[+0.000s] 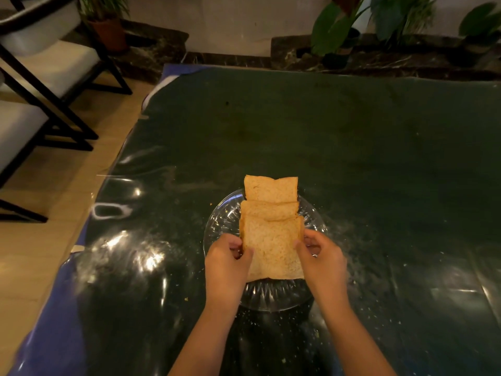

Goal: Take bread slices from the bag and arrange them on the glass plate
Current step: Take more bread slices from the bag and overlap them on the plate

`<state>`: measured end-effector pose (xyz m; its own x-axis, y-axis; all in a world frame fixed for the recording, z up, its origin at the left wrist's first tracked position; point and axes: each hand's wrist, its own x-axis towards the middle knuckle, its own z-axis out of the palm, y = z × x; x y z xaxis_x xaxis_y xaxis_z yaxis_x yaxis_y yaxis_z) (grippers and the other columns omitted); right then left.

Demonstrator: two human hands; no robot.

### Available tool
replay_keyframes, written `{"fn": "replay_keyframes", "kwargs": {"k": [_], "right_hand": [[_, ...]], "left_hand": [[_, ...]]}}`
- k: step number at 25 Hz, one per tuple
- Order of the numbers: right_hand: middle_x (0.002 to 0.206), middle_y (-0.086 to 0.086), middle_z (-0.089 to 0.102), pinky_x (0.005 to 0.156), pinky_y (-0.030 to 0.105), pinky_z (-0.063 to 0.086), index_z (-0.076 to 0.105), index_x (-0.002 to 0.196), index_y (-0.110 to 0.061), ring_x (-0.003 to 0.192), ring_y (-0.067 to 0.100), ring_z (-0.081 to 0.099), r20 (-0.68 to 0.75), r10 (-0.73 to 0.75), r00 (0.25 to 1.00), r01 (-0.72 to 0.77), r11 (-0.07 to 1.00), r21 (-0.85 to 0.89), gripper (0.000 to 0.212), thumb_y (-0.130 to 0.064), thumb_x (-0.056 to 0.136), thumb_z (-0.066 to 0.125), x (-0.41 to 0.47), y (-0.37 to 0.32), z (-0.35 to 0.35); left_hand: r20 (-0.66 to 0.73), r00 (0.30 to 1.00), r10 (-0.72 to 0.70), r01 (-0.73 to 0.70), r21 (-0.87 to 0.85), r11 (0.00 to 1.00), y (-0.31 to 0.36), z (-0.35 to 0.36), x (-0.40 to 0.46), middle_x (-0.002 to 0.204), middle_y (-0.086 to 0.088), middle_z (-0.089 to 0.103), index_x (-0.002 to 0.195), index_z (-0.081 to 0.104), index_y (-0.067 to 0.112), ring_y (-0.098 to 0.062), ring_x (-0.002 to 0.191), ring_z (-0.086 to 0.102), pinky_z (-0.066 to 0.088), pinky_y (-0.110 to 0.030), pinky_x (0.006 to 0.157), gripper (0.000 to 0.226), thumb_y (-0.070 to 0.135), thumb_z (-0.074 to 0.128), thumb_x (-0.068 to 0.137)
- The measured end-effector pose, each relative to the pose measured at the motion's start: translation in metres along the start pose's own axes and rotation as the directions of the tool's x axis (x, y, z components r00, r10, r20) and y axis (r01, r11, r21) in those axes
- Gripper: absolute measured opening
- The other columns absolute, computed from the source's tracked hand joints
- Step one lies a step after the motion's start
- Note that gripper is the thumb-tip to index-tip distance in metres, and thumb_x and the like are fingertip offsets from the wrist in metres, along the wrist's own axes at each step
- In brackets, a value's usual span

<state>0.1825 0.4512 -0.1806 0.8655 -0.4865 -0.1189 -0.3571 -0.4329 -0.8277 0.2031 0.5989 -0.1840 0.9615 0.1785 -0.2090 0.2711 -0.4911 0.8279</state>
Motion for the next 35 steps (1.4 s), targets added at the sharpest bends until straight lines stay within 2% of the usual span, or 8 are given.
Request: {"fn": "replay_keyframes", "kwargs": {"k": [5, 10, 16, 21, 24, 29, 31, 35], "right_hand": [[0.069, -0.023, 0.056, 0.053, 0.010, 0.035, 0.067, 0.099, -0.025, 0.064, -0.009, 0.053, 0.059, 0.043, 0.997, -0.046, 0.998, 0.040, 0.018, -0.022, 0.081, 0.065, -0.002, -0.004, -0.007], [0.071, -0.016, 0.065, 0.061, 0.020, 0.046, 0.067, 0.095, -0.029, 0.073, -0.004, 0.060, 0.128, 0.095, 0.987, -0.106, 0.991, 0.083, 0.017, -0.023, 0.079, 0.066, -0.018, 0.005, -0.012], [0.074, -0.018, 0.060, 0.051, 0.019, 0.039, 0.063, 0.102, -0.028, 0.065, -0.003, 0.055, 0.095, 0.100, 0.990, -0.081, 0.980, -0.182, 0.020, -0.029, 0.081, 0.062, -0.030, 0.018, -0.005], [0.117, 0.000, 0.057, 0.087, 0.033, 0.051, 0.051, 0.126, -0.017, 0.107, 0.016, 0.057, 0.126, -0.006, 0.992, 0.020, 0.994, -0.103, 0.043, -0.023, 0.085, 0.059, -0.020, 0.020, -0.005], [0.113, -0.008, 0.060, 0.071, 0.014, 0.044, 0.049, 0.126, -0.028, 0.096, 0.004, 0.056, 0.279, 0.028, 0.960, -0.035, 0.999, 0.020, 0.037, -0.020, 0.090, 0.050, -0.011, 0.014, -0.001], [0.123, -0.001, 0.061, 0.092, 0.041, 0.050, 0.049, 0.130, -0.022, 0.108, 0.013, 0.057, 0.282, 0.066, 0.957, -0.107, 0.985, 0.132, 0.040, -0.014, 0.091, 0.046, -0.002, 0.018, 0.003], [0.126, 0.001, 0.060, 0.096, 0.044, 0.048, 0.048, 0.131, -0.020, 0.112, 0.015, 0.056, 0.278, 0.083, 0.957, -0.129, 0.980, 0.152, 0.040, -0.013, 0.091, 0.046, 0.000, 0.020, 0.003], [0.126, 0.001, 0.060, 0.096, 0.043, 0.048, 0.048, 0.131, -0.020, 0.112, 0.016, 0.056, 0.285, 0.089, 0.954, -0.137, 0.978, 0.155, 0.040, -0.015, 0.091, 0.046, 0.001, 0.025, 0.002]], "left_hand": [[-0.022, 1.000, -0.022, 0.021, -0.072, 0.997, 0.007, -0.008, -0.005, 0.077, 0.010, 0.061, 0.081, 0.057, 0.024, 0.002, 0.069, 0.058, 0.044, -0.004, 0.054, 0.018, 0.015, 0.072, 0.076], [0.023, 0.999, -0.045, 0.045, -0.022, 0.999, -0.008, -0.025, -0.021, 0.078, 0.012, 0.063, 0.076, 0.056, 0.031, 0.001, 0.070, 0.059, 0.040, -0.009, 0.055, 0.022, 0.017, 0.073, 0.074], [0.040, 0.997, -0.064, 0.064, -0.004, 0.998, -0.026, -0.019, -0.026, 0.078, 0.011, 0.064, 0.078, 0.059, 0.029, -0.002, 0.071, 0.061, 0.042, -0.009, 0.054, 0.018, 0.015, 0.071, 0.077], [0.071, 0.995, 0.072, -0.074, 0.032, 0.997, -0.023, -0.015, -0.006, 0.102, 0.017, 0.056, 0.119, 0.056, 0.017, -0.007, 0.100, 0.056, 0.043, -0.016, 0.080, 0.032, 0.014, 0.058, 0.087], [0.240, 0.970, 0.048, -0.027, -0.092, 0.995, -0.015, -0.014, 0.006, 0.096, 0.020, 0.063, 0.106, 0.063, 0.033, 0.002, 0.091, 0.060, 0.042, -0.014, 0.070, 0.031, 0.012, 0.046, 0.092], [0.251, 0.968, 0.015, 0.033, -0.189, 0.981, -0.016, -0.008, 0.007, 0.100, 0.025, 0.068, 0.110, 0.063, 0.041, 0.004, 0.095, 0.062, 0.048, -0.021, 0.078, 0.040, 0.010, 0.044, 0.092], [0.243, 0.970, 0.007, 0.044, -0.205, 0.978, -0.013, -0.006, 0.007, 0.089, 0.033, 0.066, 0.104, 0.062, 0.048, 0.011, 0.090, 0.061, 0.048, -0.018, 0.076, 0.044, 0.009, 0.044, 0.092], [0.249, 0.968, -0.020, 0.073, -0.206, 0.976, -0.012, -0.002, 0.004, 0.088, 0.034, 0.067, 0.085, 0.058, 0.066, 0.003, 0.094, 0.063, 0.050, -0.026, 0.083, 0.057, 0.011, 0.044, 0.092]]}}
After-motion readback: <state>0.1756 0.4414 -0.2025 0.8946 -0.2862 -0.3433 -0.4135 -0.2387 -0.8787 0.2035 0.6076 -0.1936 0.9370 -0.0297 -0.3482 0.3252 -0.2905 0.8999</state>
